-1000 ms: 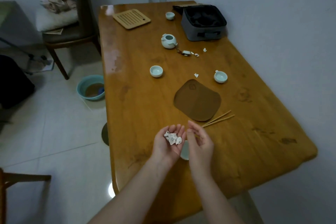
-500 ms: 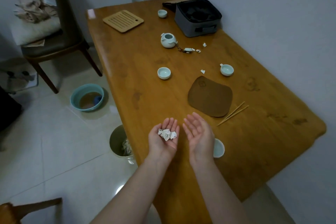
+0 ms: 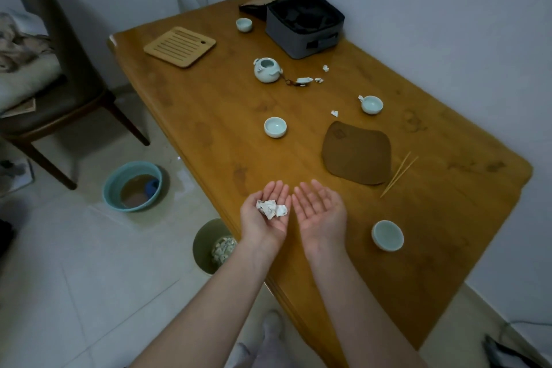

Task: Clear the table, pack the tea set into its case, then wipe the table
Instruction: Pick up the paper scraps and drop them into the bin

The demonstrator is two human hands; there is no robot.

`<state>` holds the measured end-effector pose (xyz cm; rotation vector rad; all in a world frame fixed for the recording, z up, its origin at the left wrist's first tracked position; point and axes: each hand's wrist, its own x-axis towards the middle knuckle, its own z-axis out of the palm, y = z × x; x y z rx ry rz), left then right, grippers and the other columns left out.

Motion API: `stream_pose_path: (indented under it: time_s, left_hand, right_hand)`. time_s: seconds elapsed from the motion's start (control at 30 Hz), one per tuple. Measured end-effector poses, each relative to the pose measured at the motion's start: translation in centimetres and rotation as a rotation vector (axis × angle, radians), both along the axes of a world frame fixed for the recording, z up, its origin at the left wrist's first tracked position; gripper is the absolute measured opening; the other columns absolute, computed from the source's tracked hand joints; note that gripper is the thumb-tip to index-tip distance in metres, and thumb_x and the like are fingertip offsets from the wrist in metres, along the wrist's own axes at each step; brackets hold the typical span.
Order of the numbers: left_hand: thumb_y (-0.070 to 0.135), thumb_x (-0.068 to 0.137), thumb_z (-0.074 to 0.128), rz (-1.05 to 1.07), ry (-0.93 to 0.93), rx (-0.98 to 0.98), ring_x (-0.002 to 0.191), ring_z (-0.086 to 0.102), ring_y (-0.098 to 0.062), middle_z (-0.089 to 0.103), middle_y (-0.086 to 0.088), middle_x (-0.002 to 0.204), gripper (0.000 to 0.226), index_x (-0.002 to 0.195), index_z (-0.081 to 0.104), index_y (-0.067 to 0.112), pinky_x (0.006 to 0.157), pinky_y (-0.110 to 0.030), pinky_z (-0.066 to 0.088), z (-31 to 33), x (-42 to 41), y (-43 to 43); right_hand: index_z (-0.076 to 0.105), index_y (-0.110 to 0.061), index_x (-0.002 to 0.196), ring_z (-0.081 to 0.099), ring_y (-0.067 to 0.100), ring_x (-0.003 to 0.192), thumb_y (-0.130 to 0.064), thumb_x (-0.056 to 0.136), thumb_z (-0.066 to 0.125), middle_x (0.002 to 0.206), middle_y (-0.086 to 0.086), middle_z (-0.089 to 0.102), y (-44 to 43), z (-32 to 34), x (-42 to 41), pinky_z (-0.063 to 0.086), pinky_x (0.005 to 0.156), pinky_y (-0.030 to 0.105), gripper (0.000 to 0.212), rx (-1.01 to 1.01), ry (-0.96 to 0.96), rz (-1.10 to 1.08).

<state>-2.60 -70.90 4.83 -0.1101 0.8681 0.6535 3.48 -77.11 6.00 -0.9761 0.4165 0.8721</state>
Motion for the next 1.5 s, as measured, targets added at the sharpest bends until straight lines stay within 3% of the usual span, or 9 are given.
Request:
stream_pose_path:
  time_s: [0.37, 0.6, 0.83, 1.07, 1.2, 1.37, 1.5]
  left_hand:
    - [0.017, 0.098, 0.036, -0.010, -0.001, 0.004, 0.096, 0.066, -0.027, 0.071, -0.015, 0.101, 0.035, 0.103, 0.065, 0.000, 0.087, -0.033, 0.050, 1.7, 3.0, 4.8]
    - [0.017, 0.098, 0.036, -0.095, 0.003, 0.001, 0.099, 0.065, -0.027, 0.070, -0.015, 0.104, 0.035, 0.108, 0.065, 0.000, 0.079, -0.034, 0.052, 1.3, 4.1, 8.9]
    - [0.017, 0.098, 0.035, -0.320, 0.005, 0.034, 0.099, 0.063, -0.027, 0.068, -0.016, 0.107, 0.035, 0.107, 0.063, -0.002, 0.089, -0.035, 0.048, 0.3, 4.5, 15.3]
    - [0.016, 0.098, 0.035, -0.522, 0.016, 0.068, 0.096, 0.066, -0.026, 0.070, -0.016, 0.102, 0.036, 0.101, 0.066, -0.002, 0.084, -0.032, 0.052, -0.1, 5.8, 21.0]
    - [0.015, 0.096, 0.038, -0.574, 0.022, 0.057, 0.097, 0.065, -0.027, 0.069, -0.016, 0.102, 0.033, 0.096, 0.066, -0.002, 0.087, -0.031, 0.049, -0.4, 7.7, 22.1]
    - [0.013, 0.096, 0.040, -0.597, 0.042, 0.059, 0.098, 0.063, -0.026, 0.067, -0.015, 0.107, 0.029, 0.105, 0.063, -0.001, 0.089, -0.034, 0.048, -0.6, 11.0, 22.1]
    - [0.015, 0.097, 0.037, -0.588, 0.059, 0.042, 0.097, 0.062, -0.027, 0.066, -0.016, 0.108, 0.032, 0.106, 0.062, -0.001, 0.092, -0.034, 0.047, -0.4, 13.8, 21.6]
  right_hand:
    - [0.063, -0.003, 0.112, 0.067, 0.030, 0.103, -0.022, 0.101, 0.042, 0.107, 0.020, 0.069, 5.0, 0.4, 3.1, 0.053, 0.090, 0.037, 0.030, 0.031, 0.013, -0.026]
    - [0.062, -0.003, 0.114, 0.068, 0.029, 0.104, -0.021, 0.102, 0.041, 0.107, 0.020, 0.070, 8.7, -0.1, 3.6, 0.051, 0.096, 0.039, 0.030, 0.018, -0.010, -0.083]
    - [0.064, -0.002, 0.106, 0.067, 0.030, 0.097, -0.015, 0.098, 0.044, 0.099, 0.019, 0.069, 14.1, -0.2, 2.8, 0.054, 0.082, 0.035, 0.024, 0.034, 0.020, -0.308]
    - [0.064, -0.002, 0.104, 0.066, 0.030, 0.096, -0.016, 0.096, 0.047, 0.099, 0.020, 0.069, 19.0, -0.4, 2.8, 0.052, 0.092, 0.038, 0.024, 0.063, 0.019, -0.480]
    - [0.063, -0.002, 0.107, 0.067, 0.030, 0.097, -0.016, 0.097, 0.047, 0.097, 0.019, 0.069, 19.7, -0.6, 4.3, 0.053, 0.090, 0.038, 0.024, 0.064, 0.010, -0.531]
    - [0.063, -0.002, 0.107, 0.068, 0.029, 0.092, -0.015, 0.097, 0.047, 0.095, 0.019, 0.069, 19.7, -1.1, 7.6, 0.053, 0.078, 0.034, 0.023, 0.064, 0.011, -0.555]
    - [0.063, -0.003, 0.109, 0.068, 0.029, 0.095, -0.016, 0.098, 0.047, 0.099, 0.019, 0.069, 19.2, -1.8, 10.7, 0.054, 0.082, 0.036, 0.024, 0.048, -0.001, -0.528]
